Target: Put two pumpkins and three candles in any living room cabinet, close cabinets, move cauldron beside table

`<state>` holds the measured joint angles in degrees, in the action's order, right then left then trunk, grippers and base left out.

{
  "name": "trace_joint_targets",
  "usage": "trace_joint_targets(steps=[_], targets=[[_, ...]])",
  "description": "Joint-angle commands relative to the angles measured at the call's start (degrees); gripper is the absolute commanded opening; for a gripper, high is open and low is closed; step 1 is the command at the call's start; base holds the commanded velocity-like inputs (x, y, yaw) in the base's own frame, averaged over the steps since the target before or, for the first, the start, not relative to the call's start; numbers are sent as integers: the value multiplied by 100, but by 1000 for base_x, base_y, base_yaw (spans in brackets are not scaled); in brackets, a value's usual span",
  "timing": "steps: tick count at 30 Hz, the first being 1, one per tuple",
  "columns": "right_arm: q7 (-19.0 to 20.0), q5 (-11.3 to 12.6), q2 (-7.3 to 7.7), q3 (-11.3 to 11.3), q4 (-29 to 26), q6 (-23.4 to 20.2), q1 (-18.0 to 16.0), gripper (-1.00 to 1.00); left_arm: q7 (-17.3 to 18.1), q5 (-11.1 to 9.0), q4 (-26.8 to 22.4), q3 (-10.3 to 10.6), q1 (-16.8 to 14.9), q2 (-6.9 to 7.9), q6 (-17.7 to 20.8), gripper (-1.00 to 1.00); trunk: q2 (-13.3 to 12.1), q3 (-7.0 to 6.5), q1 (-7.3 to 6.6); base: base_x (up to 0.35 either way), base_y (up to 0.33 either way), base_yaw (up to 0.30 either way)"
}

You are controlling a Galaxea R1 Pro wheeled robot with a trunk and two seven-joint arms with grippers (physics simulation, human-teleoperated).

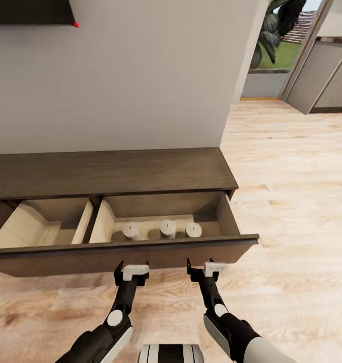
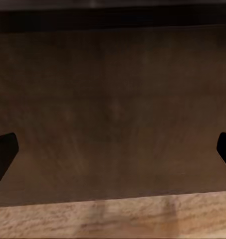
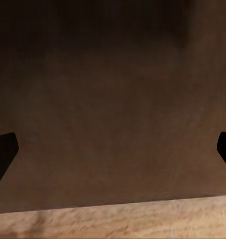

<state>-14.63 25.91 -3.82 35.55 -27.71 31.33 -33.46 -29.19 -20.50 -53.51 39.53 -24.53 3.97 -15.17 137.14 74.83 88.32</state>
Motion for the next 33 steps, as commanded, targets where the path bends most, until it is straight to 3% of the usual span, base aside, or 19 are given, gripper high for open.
trace_joint_targets(steps=[1, 33], targets=[[-49, 29, 4, 48, 2, 22, -6, 100, -34, -60, -1, 33, -8, 8, -39, 100, 1, 4, 2, 280, 0, 0], [-49, 28, 4, 48, 2, 22, -6, 100, -42, -68, -1, -6, -8, 15, -39, 100, 1, 4, 2, 241, 0, 0]])
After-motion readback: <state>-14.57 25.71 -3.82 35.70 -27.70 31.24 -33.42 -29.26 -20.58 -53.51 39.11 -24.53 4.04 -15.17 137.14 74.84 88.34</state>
